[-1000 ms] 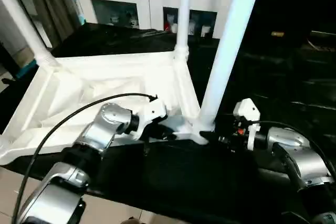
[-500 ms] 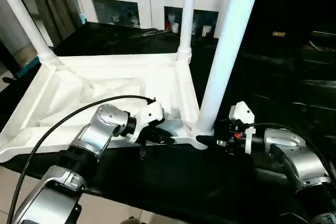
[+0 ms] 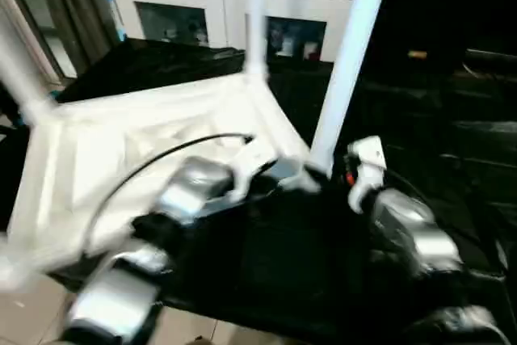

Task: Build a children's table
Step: Rotate leg to tighten

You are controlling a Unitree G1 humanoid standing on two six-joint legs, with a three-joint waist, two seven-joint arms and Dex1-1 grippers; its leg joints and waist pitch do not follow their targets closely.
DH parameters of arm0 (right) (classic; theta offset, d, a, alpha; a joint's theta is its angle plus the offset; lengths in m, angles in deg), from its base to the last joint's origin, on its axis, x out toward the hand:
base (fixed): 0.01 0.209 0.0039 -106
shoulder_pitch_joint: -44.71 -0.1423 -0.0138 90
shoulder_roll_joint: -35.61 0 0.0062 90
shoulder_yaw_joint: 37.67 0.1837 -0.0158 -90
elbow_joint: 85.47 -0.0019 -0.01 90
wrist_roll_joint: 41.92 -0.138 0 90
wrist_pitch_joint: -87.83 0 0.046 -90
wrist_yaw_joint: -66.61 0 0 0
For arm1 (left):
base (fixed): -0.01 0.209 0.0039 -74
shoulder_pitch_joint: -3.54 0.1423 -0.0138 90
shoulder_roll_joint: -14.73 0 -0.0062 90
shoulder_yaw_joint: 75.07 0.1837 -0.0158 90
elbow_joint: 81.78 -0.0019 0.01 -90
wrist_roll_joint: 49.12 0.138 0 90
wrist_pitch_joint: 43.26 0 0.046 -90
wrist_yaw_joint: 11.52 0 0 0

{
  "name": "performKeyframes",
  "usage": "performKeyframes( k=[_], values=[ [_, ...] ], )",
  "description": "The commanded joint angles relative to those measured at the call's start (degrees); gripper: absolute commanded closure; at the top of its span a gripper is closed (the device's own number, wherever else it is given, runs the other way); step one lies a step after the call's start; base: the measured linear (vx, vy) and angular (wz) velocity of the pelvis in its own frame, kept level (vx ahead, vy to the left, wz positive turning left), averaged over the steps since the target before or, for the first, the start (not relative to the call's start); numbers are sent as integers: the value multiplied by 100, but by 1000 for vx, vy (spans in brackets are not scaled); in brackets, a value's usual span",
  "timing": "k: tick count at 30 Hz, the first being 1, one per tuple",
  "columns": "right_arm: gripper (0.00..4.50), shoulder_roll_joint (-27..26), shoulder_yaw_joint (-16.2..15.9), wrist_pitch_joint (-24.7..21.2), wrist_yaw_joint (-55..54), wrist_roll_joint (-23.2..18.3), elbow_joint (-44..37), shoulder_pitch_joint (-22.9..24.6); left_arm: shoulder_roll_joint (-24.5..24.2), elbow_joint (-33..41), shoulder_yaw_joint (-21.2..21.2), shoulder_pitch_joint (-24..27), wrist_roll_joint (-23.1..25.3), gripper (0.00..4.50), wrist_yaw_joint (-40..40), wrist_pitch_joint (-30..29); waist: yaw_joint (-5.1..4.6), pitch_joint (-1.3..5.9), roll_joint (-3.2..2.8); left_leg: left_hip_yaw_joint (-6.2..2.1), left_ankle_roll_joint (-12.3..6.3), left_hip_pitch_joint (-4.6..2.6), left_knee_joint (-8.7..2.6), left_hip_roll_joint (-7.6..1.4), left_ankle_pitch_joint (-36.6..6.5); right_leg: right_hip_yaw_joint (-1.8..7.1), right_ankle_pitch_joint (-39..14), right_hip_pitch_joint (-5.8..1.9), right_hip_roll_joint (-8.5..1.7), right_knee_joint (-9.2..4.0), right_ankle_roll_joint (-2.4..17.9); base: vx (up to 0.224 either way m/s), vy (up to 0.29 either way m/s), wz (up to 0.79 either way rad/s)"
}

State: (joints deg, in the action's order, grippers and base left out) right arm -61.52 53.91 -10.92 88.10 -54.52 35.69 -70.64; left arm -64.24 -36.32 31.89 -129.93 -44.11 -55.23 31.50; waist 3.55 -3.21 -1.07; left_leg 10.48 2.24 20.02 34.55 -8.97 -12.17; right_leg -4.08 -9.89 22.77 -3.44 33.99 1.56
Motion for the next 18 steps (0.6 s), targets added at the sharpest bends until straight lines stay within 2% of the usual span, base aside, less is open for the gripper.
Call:
performKeyframes(
  k=[1,3,7,9,11,13,15,18],
  values=[
    [173,-127,291,-194,-595,-62,501,83,163,-77,-93,-16,-95,450,217,-3,20,373,40,-180,-252,0,-420,-388,-897,327,-1606,-297,-590,-477,1207,0,0,0],
    [173,-252,259,-73,-765,64,572,10,277,-124,-47,-10,-33,450,288,39,16,359,11,-176,-327,5,-419,-376,-925,315,-1777,-289,-586,-512,1144,0,0,0],
    [173,-310,120,165,-632,227,579,-33,311,-122,25,36,24,450,174,72,11,361,21,-192,-356,20,-436,-393,-939,309,-1864,-299,-591,-512,1082,0,0,0],
    [118,-304,71,286,-510,252,574,-38,294,-136,46,40,44,450,138,95,7,358,16,-190,-369,16,-439,-399,-980,311,-1868,-293,-591,-517,1092,0,0,0],
    [104,-272,55,344,-365,221,505,-17,251,-135,77,55,63,450,78,155,7,360,39,-187,-382,17,-438,-396,-976,311,-1853,-300,-591,-516,1097,0,0,0],
    [83,-112,6,324,19,120,302,34,151,-106,110,87,43,450,-81,209,24,366,35,-184,-442,24,-430,-397,-916,321,-1738,-315,-598,-501,1132,0,0,0],
    [83,132,-99,258,468,62,38,130,47,-43,143,141,25,450,-277,284,42,371,47,-181,-540,37,-424,-396,-757,314,-1446,-330,-582,-469,1188,0,0,0],
    [83,458,-197,181,1090,-31,-298,271,-102,71,192,231,-7,450,-583,354,61,378,49,-177,-628,48,-408,-397,-682,310,-1380,-343,-591,-462,1215,0,0,0]
  ],
)
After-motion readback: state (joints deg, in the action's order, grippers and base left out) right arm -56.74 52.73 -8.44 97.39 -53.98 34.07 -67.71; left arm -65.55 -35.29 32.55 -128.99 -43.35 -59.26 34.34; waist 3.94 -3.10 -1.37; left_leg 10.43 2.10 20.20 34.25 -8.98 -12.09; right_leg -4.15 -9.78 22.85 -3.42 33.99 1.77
